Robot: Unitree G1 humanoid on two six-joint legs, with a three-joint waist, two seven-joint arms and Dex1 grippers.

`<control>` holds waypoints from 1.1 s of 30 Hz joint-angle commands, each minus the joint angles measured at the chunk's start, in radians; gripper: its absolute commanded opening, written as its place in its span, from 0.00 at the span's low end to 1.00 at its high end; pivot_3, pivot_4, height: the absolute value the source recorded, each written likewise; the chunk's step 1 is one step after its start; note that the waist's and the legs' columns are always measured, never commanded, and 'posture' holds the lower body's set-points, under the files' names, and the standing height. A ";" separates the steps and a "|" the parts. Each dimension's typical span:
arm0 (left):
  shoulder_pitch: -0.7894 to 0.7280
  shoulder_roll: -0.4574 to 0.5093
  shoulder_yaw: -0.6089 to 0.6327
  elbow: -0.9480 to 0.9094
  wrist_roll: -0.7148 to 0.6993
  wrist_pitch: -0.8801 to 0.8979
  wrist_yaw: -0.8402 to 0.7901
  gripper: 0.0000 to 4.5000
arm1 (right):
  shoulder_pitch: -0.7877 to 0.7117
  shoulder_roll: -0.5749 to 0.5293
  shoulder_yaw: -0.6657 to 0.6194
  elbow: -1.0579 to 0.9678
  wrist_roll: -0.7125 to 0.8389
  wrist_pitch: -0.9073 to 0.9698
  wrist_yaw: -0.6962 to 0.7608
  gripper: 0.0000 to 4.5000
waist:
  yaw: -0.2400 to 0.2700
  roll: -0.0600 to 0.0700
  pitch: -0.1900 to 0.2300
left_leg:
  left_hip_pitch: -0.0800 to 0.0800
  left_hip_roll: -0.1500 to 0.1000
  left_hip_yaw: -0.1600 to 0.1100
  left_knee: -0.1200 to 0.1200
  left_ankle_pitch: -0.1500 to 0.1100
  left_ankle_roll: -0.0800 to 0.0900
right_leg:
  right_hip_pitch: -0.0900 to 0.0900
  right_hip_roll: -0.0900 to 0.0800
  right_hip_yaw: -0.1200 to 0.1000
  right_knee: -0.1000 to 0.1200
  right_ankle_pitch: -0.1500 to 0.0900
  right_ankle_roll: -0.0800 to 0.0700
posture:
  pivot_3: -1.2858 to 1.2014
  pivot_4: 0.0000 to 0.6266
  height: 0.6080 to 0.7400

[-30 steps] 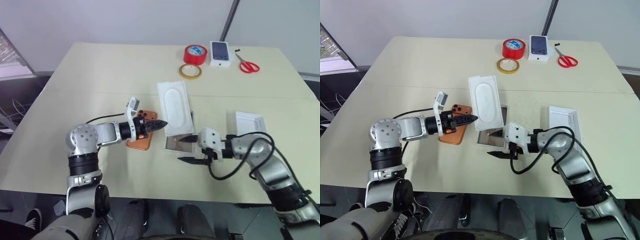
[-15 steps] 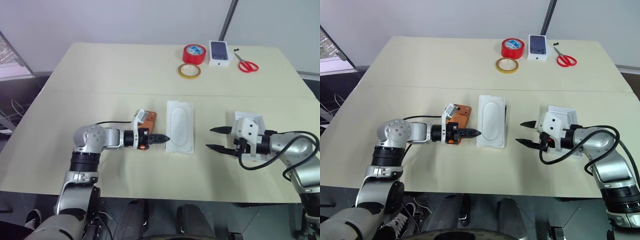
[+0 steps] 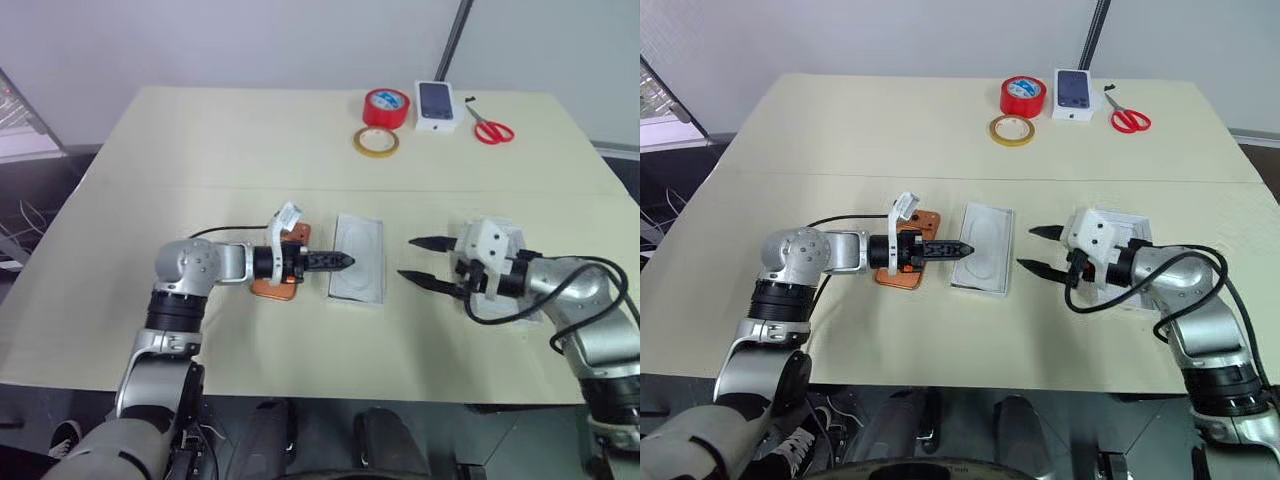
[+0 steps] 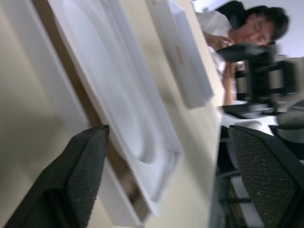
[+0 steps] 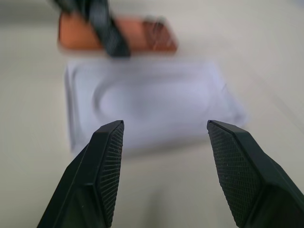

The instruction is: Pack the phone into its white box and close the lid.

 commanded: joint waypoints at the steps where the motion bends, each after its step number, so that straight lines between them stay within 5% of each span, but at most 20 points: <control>1: 0.031 0.042 -0.008 -0.109 0.035 -0.103 -0.034 0.97 | -0.044 0.059 0.055 -0.024 -0.018 -0.009 -0.046 0.35 | -0.003 0.000 0.000 | 0.000 0.000 0.000 -0.001 0.001 -0.001 | -0.001 0.000 0.000 0.000 0.000 0.000 | 0.52 0.24 0.91; 4: 0.074 0.079 -0.022 -0.178 0.070 -0.179 -0.049 0.97 | -0.068 0.118 0.111 -0.022 -0.047 -0.012 -0.086 0.01 | 0.000 0.000 0.000 | 0.000 0.000 0.000 -0.001 0.001 -0.002 | -0.001 0.000 0.000 0.000 0.000 0.000 | 0.52 0.24 0.91; 9: 0.177 0.157 -0.042 -0.213 0.270 -0.597 -0.101 0.97 | -0.094 0.163 0.265 0.044 -0.224 -0.091 -0.136 0.01 | -0.003 0.000 0.001 | 0.000 0.000 0.000 -0.001 -0.001 0.001 | -0.002 0.000 0.001 0.000 0.001 -0.002 | 0.52 0.24 0.91; 14: 0.227 0.215 0.018 -0.129 0.319 -0.732 -0.129 0.97 | -0.134 0.149 0.370 0.152 -0.390 -0.173 -0.168 0.01 | -0.002 0.000 0.001 | -0.001 0.000 0.001 -0.002 -0.001 0.001 | -0.003 -0.001 0.001 -0.001 0.001 -0.002 | 0.52 0.24 0.91; 25: 0.244 0.225 0.084 -0.121 0.282 -0.706 -0.121 0.97 | -0.096 0.068 0.393 0.096 -0.316 -0.156 0.045 0.01 | -0.015 0.000 0.001 | -0.001 0.000 0.000 -0.002 -0.001 0.001 | -0.002 -0.001 0.000 -0.001 0.001 -0.002 | 0.52 0.24 0.91; 33: 0.204 0.252 0.181 -0.069 0.111 -0.373 -0.107 0.97 | -0.139 0.052 0.341 0.159 -0.322 -0.205 0.041 0.01 | -0.018 0.000 0.001 | -0.001 0.000 0.000 -0.002 -0.001 0.002 | -0.003 -0.001 0.000 0.000 0.001 -0.002 | 0.52 0.24 0.91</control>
